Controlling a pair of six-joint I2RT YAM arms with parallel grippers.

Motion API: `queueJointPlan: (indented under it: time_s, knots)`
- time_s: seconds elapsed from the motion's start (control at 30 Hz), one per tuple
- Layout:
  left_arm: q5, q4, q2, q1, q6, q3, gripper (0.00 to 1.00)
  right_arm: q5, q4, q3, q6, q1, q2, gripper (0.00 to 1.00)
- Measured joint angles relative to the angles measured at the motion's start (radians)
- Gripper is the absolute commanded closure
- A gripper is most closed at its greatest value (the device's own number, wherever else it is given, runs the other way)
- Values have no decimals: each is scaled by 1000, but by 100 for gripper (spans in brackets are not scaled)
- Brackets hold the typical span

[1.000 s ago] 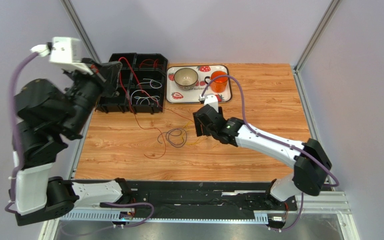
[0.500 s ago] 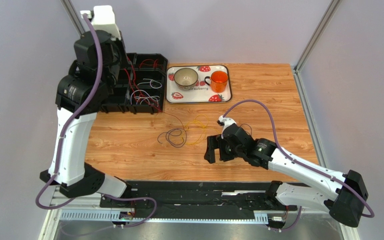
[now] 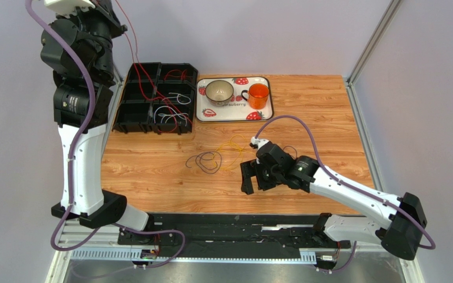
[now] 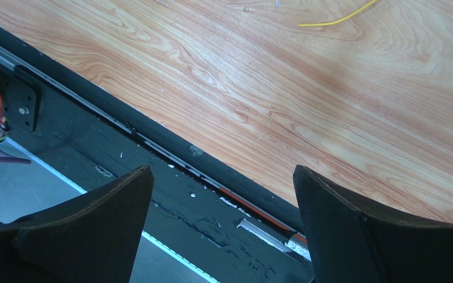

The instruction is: Untangle the cables

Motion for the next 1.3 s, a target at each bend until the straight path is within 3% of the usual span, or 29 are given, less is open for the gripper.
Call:
queueJointPlan:
  time_s: [0.13,0.43,0.73,0.9,1.03,1.3]
  knots:
    - [1,177,12,48,-32,-18,100,-21,-3,28,-14,0,80,7]
    - [25,364,80,97,-94,122,100,-74,11,102,-33,0,179,8]
    - [-89,624,-9,171,-11,-270,100,-90,25,68,-39,0,175,9]
    - [-116,682,7,253,-41,-422,100,-89,14,6,-29,0,125,8]
    - [-119,712,13,277,-62,-486,100,-82,11,-29,-15,0,87,8]
    - [-119,776,7,277,-68,-470,100,-82,12,-36,-8,0,98,9]
